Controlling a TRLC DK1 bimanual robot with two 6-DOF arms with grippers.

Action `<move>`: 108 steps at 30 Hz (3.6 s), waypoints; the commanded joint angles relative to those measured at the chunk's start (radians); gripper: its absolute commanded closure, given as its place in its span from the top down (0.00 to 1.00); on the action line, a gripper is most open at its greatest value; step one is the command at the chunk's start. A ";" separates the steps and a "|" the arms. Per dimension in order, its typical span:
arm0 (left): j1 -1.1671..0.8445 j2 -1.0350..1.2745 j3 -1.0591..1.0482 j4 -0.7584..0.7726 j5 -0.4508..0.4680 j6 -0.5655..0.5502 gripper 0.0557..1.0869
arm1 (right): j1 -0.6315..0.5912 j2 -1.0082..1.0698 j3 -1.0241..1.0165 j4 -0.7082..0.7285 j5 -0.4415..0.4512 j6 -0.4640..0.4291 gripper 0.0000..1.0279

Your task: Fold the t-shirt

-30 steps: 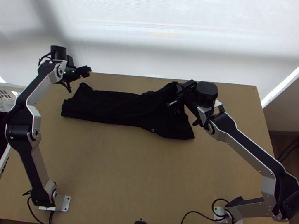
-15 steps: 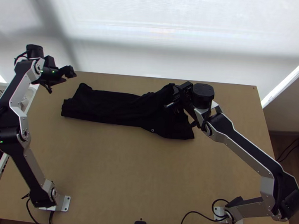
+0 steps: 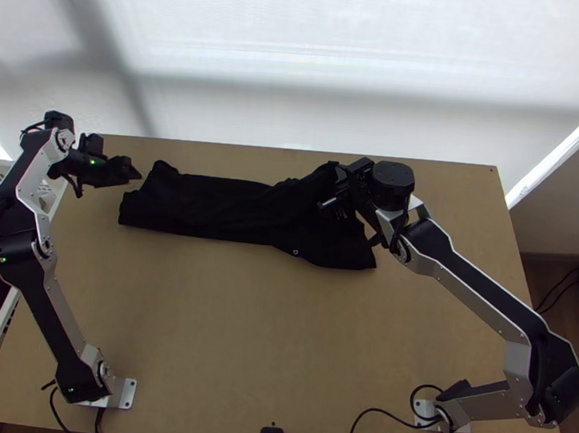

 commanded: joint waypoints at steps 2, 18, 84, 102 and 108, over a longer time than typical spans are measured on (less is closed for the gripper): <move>0.009 0.040 0.033 -0.033 0.028 0.073 0.62 | 0.006 -0.004 -0.021 0.003 0.008 0.020 0.03; -0.027 0.084 0.049 -0.007 0.028 0.068 0.62 | 0.006 -0.010 -0.023 -0.001 0.011 0.036 0.03; -0.062 -0.207 0.176 -0.084 0.016 -0.191 0.04 | -0.071 -0.091 0.002 -0.049 0.036 0.043 0.03; -0.090 -0.408 -0.593 0.057 0.019 -0.094 0.04 | -0.074 -0.111 -0.073 -0.053 0.036 0.060 0.03; -0.082 -0.394 -0.706 0.157 0.012 -0.093 0.04 | -0.072 -0.105 -0.076 -0.047 0.036 0.063 0.03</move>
